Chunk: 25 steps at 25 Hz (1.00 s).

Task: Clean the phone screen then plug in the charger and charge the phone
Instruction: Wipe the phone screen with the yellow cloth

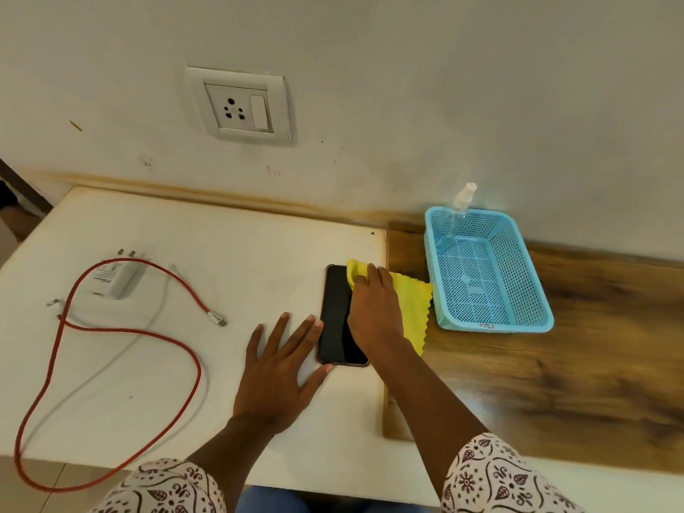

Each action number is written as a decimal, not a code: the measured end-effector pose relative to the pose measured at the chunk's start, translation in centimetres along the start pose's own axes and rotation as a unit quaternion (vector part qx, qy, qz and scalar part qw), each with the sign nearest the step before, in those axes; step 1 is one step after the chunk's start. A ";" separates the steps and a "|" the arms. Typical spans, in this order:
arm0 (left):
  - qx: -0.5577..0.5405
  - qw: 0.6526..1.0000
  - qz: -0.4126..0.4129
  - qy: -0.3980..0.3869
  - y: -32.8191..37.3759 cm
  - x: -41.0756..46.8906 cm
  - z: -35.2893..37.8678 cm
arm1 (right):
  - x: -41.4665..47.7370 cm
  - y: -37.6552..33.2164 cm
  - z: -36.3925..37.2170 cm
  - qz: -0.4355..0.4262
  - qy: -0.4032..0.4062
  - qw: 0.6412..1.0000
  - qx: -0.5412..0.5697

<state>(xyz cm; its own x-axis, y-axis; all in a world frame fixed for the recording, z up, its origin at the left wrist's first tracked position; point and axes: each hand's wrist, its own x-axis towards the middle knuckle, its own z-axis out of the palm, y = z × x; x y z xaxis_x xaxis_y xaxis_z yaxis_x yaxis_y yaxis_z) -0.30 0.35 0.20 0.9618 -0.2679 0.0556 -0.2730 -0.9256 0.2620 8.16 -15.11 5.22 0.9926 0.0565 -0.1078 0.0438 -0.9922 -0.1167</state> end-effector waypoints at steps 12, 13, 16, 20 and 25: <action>-0.018 1.000 0.012 0.007 -0.2 0.0 0.1 | -0.9 -3.4 1.7 -0.100 -0.083 0.991 0.026; -0.017 1.000 0.010 0.010 -0.2 -0.1 0.1 | -1.1 -2.8 1.6 -0.121 -0.088 0.989 0.016; -0.013 1.000 0.007 0.015 -0.2 -0.1 0.2 | -1.6 -0.9 1.3 -0.130 -0.092 0.987 0.007; -0.017 1.000 0.005 0.007 -0.2 -0.1 0.2 | -3.4 -1.2 1.3 -0.015 -0.075 0.996 0.049; -0.004 0.999 0.036 -0.001 -0.3 -0.1 -0.1 | -6.6 -5.0 2.4 -0.031 -0.114 0.991 0.057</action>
<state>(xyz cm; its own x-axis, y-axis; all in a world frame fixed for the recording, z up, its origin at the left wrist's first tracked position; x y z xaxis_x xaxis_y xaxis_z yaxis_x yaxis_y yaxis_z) -0.34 0.68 0.24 0.9397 -0.3339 0.0732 -0.3412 -0.9021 0.2642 1.12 -10.29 4.15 0.9363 0.1529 -0.3161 0.0772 -0.9678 -0.2394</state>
